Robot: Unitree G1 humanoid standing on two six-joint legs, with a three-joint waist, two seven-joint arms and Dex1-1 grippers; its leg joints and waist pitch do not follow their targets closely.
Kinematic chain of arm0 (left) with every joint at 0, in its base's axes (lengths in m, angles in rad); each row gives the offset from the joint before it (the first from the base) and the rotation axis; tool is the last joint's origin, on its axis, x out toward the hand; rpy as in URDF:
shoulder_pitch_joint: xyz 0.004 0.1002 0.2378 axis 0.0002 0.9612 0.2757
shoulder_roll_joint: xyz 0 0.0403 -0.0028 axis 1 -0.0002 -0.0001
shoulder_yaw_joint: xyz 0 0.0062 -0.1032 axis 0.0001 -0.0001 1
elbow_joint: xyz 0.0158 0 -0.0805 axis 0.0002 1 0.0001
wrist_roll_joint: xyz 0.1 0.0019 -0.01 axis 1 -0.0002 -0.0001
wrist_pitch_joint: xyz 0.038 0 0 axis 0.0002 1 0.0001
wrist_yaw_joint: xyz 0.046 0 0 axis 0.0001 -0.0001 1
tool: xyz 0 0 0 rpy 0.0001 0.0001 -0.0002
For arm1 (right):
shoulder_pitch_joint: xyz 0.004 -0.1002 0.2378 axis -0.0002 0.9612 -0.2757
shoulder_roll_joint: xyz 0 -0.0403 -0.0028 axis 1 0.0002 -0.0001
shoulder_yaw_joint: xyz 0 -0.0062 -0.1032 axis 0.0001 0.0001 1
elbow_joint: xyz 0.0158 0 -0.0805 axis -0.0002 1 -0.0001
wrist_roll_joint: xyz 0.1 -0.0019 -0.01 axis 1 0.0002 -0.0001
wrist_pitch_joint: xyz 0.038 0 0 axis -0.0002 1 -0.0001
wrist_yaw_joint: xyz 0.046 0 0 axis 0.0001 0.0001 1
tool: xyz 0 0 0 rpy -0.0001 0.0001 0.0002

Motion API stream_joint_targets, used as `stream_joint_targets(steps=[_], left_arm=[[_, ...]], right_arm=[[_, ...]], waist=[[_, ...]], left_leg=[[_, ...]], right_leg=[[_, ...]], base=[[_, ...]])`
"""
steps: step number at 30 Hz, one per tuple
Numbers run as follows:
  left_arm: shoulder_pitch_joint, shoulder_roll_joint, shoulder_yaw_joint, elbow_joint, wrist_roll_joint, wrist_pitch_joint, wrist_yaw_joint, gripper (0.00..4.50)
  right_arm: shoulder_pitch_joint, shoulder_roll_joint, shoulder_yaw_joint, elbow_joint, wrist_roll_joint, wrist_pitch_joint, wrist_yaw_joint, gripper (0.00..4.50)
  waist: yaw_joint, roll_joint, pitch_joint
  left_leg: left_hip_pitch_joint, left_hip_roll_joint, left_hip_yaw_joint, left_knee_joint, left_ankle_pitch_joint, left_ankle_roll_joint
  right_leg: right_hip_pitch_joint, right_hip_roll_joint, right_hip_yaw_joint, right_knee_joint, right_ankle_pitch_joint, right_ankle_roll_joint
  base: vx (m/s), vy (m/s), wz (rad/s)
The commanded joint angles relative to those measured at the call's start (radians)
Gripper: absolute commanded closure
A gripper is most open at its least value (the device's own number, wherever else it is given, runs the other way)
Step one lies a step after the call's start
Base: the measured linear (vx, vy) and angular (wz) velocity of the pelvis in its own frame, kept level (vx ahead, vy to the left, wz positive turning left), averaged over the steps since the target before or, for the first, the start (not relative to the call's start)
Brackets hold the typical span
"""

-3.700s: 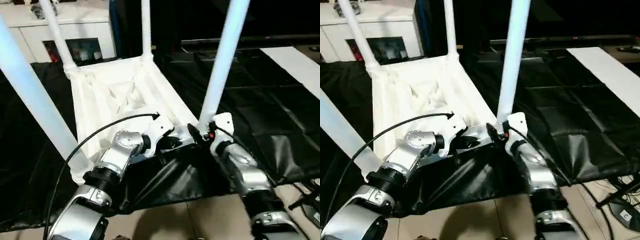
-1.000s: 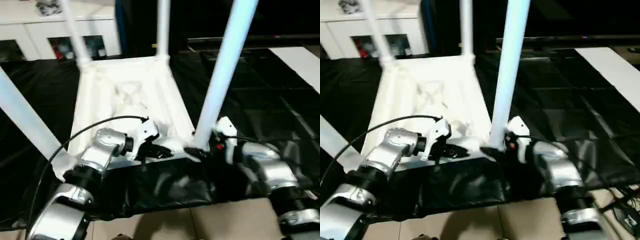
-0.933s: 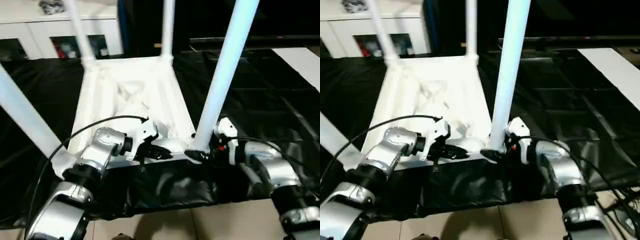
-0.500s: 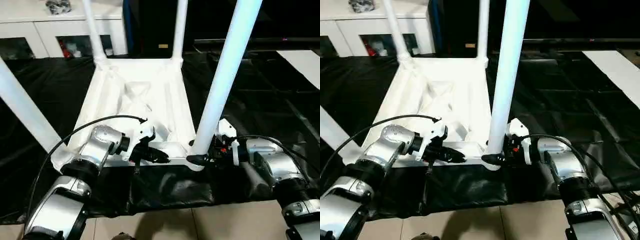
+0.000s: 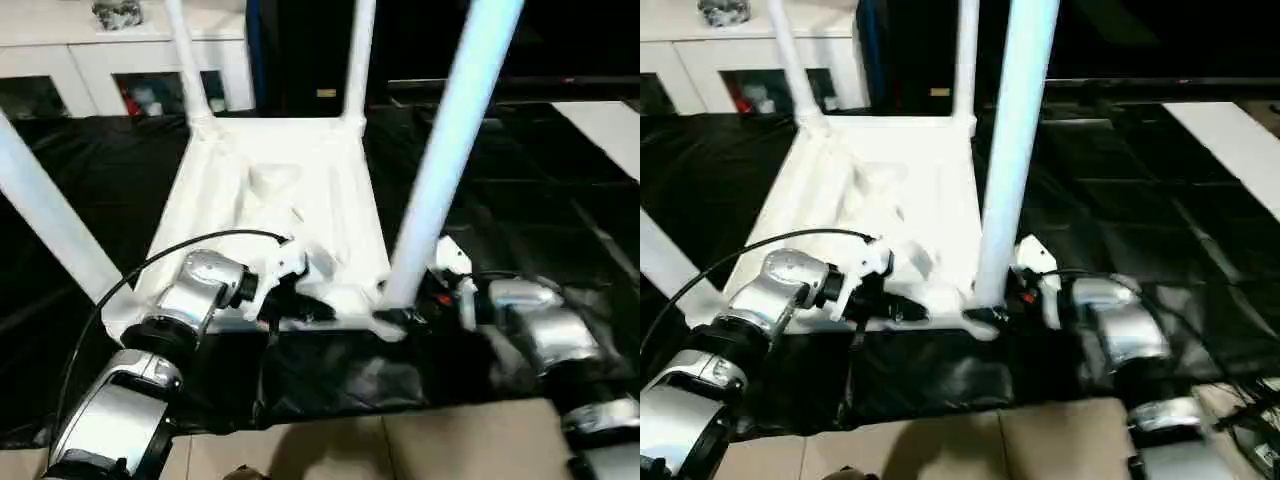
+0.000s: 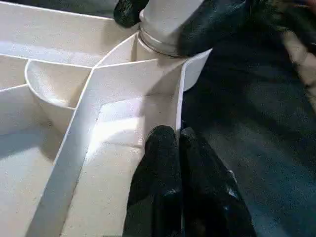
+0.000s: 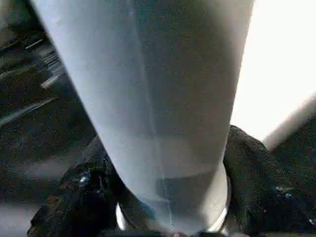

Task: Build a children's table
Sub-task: Rotate leg to tighten

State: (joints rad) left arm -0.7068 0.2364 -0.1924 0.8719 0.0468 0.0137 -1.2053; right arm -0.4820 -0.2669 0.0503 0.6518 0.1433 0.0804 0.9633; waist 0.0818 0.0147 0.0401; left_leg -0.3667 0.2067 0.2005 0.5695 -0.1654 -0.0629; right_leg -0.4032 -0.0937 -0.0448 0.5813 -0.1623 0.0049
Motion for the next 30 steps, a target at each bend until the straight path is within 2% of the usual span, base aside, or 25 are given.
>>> stream_joint_targets(steps=[1, 3, 5, 6, 7, 8, 10, 11, 13, 14, 15, 17, 18, 21, 23, 24, 30], left_arm=[[-0.014, -0.069, 0.002, -0.03, -0.014, 0.023, 0.068, 4.5], [0.007, -0.107, 0.013, -0.059, -0.011, 0.054, 0.15, 4.5], [0.037, -0.157, 0.014, -0.099, -0.002, 0.089, 0.243, 4.5], [0.047, -0.172, 0.012, -0.11, 0.004, 0.097, 0.27, 4.5], [0.051, -0.178, 0.009, -0.115, 0.006, 0.1, 0.285, 4.5], [0.063, -0.192, -0.003, -0.13, 0.015, 0.105, 0.305, 4.5], [0.087, -0.212, -0.031, -0.158, 0.033, 0.11, 0.325, 4.5], [0.096, -0.215, -0.042, -0.168, 0.039, 0.107, 0.321, 4.5], [0.104, -0.219, -0.05, -0.18, 0.035, 0.11, 0.318, 4.5], [0.109, -0.22, -0.047, -0.197, 0.032, 0.12, 0.32, 4.5], [0.112, -0.219, -0.045, -0.208, 0.032, 0.128, 0.323, 4.5], [0.114, -0.2, -0.042, -0.218, 0.035, 0.128, 0.313, 4.5], [0.113, -0.19, -0.041, -0.217, 0.034, 0.122, 0.303, 4.5], [0.117, -0.169, -0.036, -0.229, 0.031, 0.121, 0.28, 4.5], [0.108, -0.141, -0.028, -0.221, 0.025, 0.108, 0.251, 4.5], [0.105, -0.134, -0.026, -0.218, 0.023, 0.105, 0.244, 4.5], [0.076, -0.068, -0.028, -0.2, 0.001, 0.064, 0.127, 4.5]], right_arm=[[0.012, 0.054, 0.04, 0.016, -0.048, -0.015, -0.108, 1.94], [0.034, 0.11, 0.007, 0.013, -0.055, 0.004, -0.258, 1.94], [0.052, 0.185, -0.032, 0.001, -0.072, 0.029, -0.444, 1.94], [0.055, 0.206, -0.039, -0.006, -0.081, 0.035, -0.495, 1.94], [0.057, 0.217, -0.042, -0.01, -0.086, 0.037, -0.521, 1.94], [0.057, 0.235, -0.035, -0.018, -0.109, 0.045, -0.571, 1.94], [0.057, 0.262, -0.015, -0.032, -0.145, 0.043, -0.646, 1.94], [0.056, 0.264, -0.007, -0.034, -0.157, 0.029, -0.662, 1.94], [0.051, 0.261, -0.004, -0.026, -0.169, 0.006, -0.694, 1.94], [0.045, 0.263, -0.021, -0.014, -0.163, -0.01, -0.715, 1.38], [0.041, 0.265, -0.036, -0.006, -0.155, -0.019, -0.725, 1.24], [0.038, 0.254, -0.054, -0.013, -0.137, -0.027, -0.708, 1.17], [0.038, 0.245, -0.057, -0.019, -0.129, -0.031, -0.689, 1.05], [0.038, 0.218, -0.054, -0.03, -0.127, -0.029, -0.655, 0.79], [0.035, 0.178, -0.046, -0.03, -0.113, -0.035, -0.572, 0.79], [0.034, 0.169, -0.044, -0.03, -0.108, -0.036, -0.55, 0.79], [0.038, 0.07, 0.013, -0.054, -0.072, -0.067, -0.26, 0.79]], waist=[[-0.003, -0.008, -0.052], [-0.012, -0.005, -0.051], [-0.021, -0.009, -0.049], [-0.028, -0.012, -0.048], [-0.027, -0.01, -0.048], [-0.029, -0.015, -0.048], [-0.03, -0.014, -0.047], [-0.031, -0.015, -0.047], [-0.031, -0.011, -0.048], [-0.032, -0.013, -0.049], [-0.032, -0.011, -0.05], [-0.032, -0.015, -0.051], [-0.029, -0.012, -0.053], [-0.026, -0.013, -0.055], [-0.024, -0.01, -0.056], [-0.024, -0.011, -0.056], [-0.022, -0.008, -0.057]], left_leg=[[0.016, 0.02, -0.016, -0.073, -0.344, 0.001], [0.018, 0.021, -0.017, -0.076, -0.358, -0.005], [0.018, 0.02, -0.019, -0.078, -0.374, -0.013], [0.016, 0.016, -0.02, -0.078, -0.379, -0.009], [0.019, 0.016, -0.02, -0.077, -0.381, -0.008], [0.022, 0.014, -0.018, -0.075, -0.392, 0.001], [0.015, 0.015, -0.02, -0.078, -0.38, 0.005], [0.016, 0.014, -0.02, -0.078, -0.383, 0.009], [0.018, 0.014, -0.021, -0.077, -0.389, 0.009], [0.014, 0.013, -0.021, -0.079, -0.385, 0.01], [0.014, 0.015, -0.02, -0.079, -0.381, 0.009], [0.012, 0.015, -0.018, -0.079, -0.37, 0.009], [0.014, 0.016, -0.017, -0.077, -0.361, 0.015], [0.008, 0.015, -0.013, -0.075, -0.318, 0.03], [0.005, 0.014, -0.011, -0.073, -0.292, 0.037], [0.004, 0.013, -0.011, -0.071, -0.288, 0.043], [0.006, 0.016, -0.01, -0.069, -0.281, 0.054]], right_leg=[[0.037, -0.047, 0.02, -0.08, -0.429, -0.183], [0.031, -0.045, 0.022, -0.085, -0.434, -0.172], [0.027, -0.045, 0.021, -0.087, -0.457, -0.165], [0.027, -0.043, 0.019, -0.091, -0.487, -0.149], [0.025, -0.044, 0.02, -0.093, -0.497, -0.143], [0.019, -0.042, 0.021, -0.1, -0.523, -0.129], [0.021, -0.043, 0.022, -0.099, -0.53, -0.115], [0.018, -0.043, 0.022, -0.102, -0.548, -0.103], [0.015, -0.043, 0.023, -0.104, -0.557, -0.092], [0.017, -0.042, 0.023, -0.102, -0.544, -0.09], [0.016, -0.043, 0.025, -0.1, -0.52, -0.095], [0.017, -0.04, 0.026, -0.098, -0.488, -0.104], [0.018, -0.04, 0.027, -0.094, -0.452, -0.112], [0.025, -0.038, 0.03, -0.083, -0.358, -0.136], [0.03, -0.037, 0.029, -0.078, -0.31, -0.151], [0.034, -0.037, 0.028, -0.076, -0.299, -0.157], [0.037, -0.039, 0.027, -0.075, -0.293, -0.178]], base=[[0.0, 0.0, 0.0], [0.0, 0.0, 0.0], [0.0, 0.0, 0.0], [0.0, 0.0, 0.0], [0.0, 0.0, 0.0], [0.0, 0.0, 0.0], [0.0, 0.0, 0.0], [0.0, 0.0, 0.0], [0.0, 0.0, 0.0], [0.0, 0.0, 0.0], [0.0, 0.0, 0.0], [0.0, 0.0, 0.0], [0.0, 0.0, 0.0], [0.0, 0.0, 0.0], [0.0, 0.0, 0.0], [0.0, 0.0, 0.0], [0.0, 0.0, 0.0]])
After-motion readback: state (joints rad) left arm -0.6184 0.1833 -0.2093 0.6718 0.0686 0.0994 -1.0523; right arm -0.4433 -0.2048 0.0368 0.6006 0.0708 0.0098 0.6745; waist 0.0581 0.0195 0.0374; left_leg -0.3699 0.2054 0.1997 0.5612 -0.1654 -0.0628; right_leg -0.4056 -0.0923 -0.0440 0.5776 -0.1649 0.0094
